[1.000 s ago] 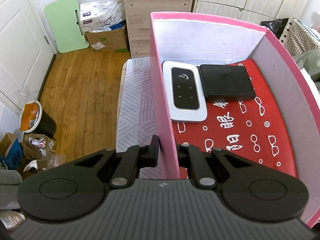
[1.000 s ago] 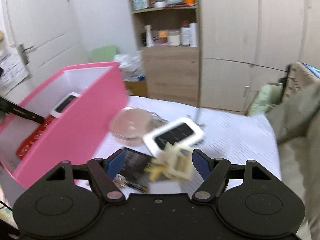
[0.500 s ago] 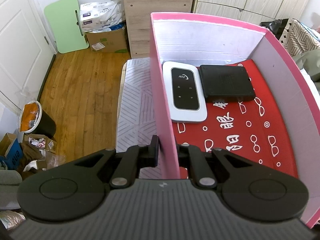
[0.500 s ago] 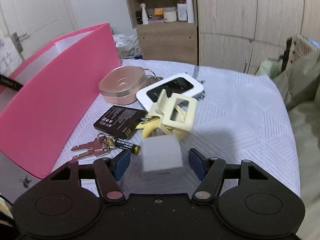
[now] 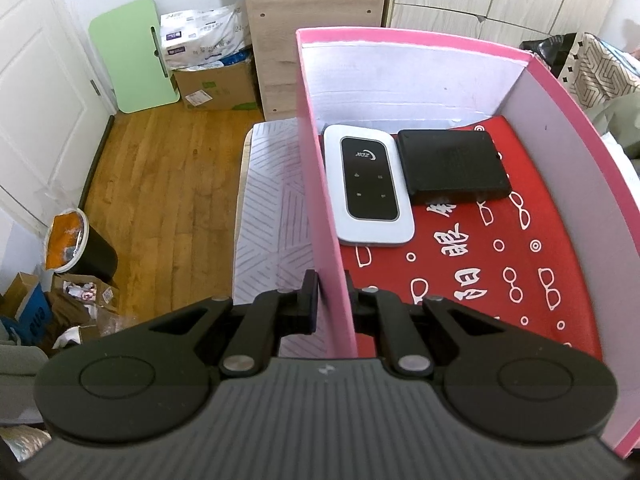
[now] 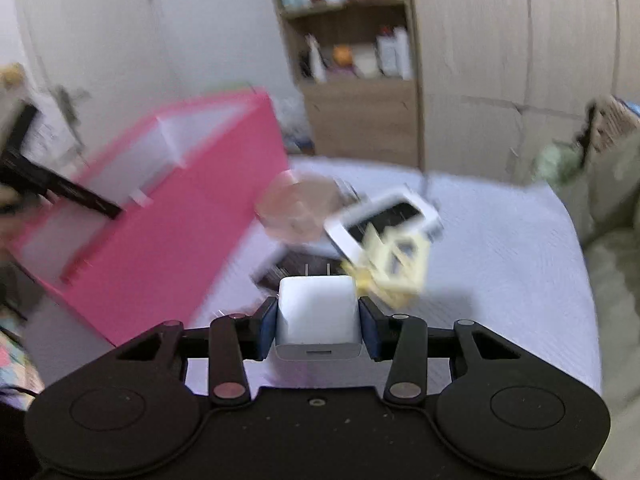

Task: Organize rigid objects
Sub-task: 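Grasp the white charger cube with the right gripper, then lower the white charger into the box beside the power bank and release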

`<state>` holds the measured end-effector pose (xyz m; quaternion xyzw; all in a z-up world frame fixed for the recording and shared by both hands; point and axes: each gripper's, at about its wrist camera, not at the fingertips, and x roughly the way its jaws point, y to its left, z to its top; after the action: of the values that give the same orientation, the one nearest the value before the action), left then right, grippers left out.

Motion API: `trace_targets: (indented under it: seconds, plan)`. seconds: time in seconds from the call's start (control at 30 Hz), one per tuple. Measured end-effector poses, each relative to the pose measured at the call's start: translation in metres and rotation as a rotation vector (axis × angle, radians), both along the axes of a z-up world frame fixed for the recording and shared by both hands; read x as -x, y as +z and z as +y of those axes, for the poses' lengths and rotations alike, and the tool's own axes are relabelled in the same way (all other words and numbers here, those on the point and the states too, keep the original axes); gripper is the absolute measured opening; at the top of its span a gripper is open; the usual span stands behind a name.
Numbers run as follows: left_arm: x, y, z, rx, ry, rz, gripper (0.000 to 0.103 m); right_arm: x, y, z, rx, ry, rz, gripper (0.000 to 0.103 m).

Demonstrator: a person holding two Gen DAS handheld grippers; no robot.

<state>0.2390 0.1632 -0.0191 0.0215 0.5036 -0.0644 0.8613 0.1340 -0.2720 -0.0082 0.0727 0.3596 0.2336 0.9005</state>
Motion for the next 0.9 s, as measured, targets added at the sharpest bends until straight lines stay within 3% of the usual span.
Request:
trace_targets:
  seconds: [0.1,0.23,0.3,0.43,0.5,0.7,0.9]
  plan:
    - [0.0,0.0,0.001,0.008,0.004,-0.001,0.009,-0.007,0.022,0.003,-0.084,0.051,-0.066,0.048]
    - [0.0,0.0,0.002,0.008,0.004,-0.001,0.009,-0.024,0.056,0.024,-0.09,0.172,-0.152,0.048]
    - [0.0,0.0,0.001,0.004,0.002,0.0,0.009,-0.034,0.07,0.043,-0.045,0.24,-0.197,0.048]
    - [0.0,0.0,-0.001,-0.013,-0.004,-0.003,0.009,-0.049,0.088,0.102,0.181,0.432,-0.325,0.048]
    - [0.0,0.0,-0.002,-0.013,-0.003,-0.005,0.009,-0.065,0.088,0.134,0.261,0.561,-0.305,0.048]
    - [0.001,-0.001,0.0,0.001,0.009,-0.006,0.009,-0.108,0.06,0.21,0.497,0.799,-0.147,0.048]
    - [0.001,-0.001,-0.001,-0.002,0.005,-0.008,0.009,-0.133,0.026,0.25,0.616,0.948,-0.027,0.048]
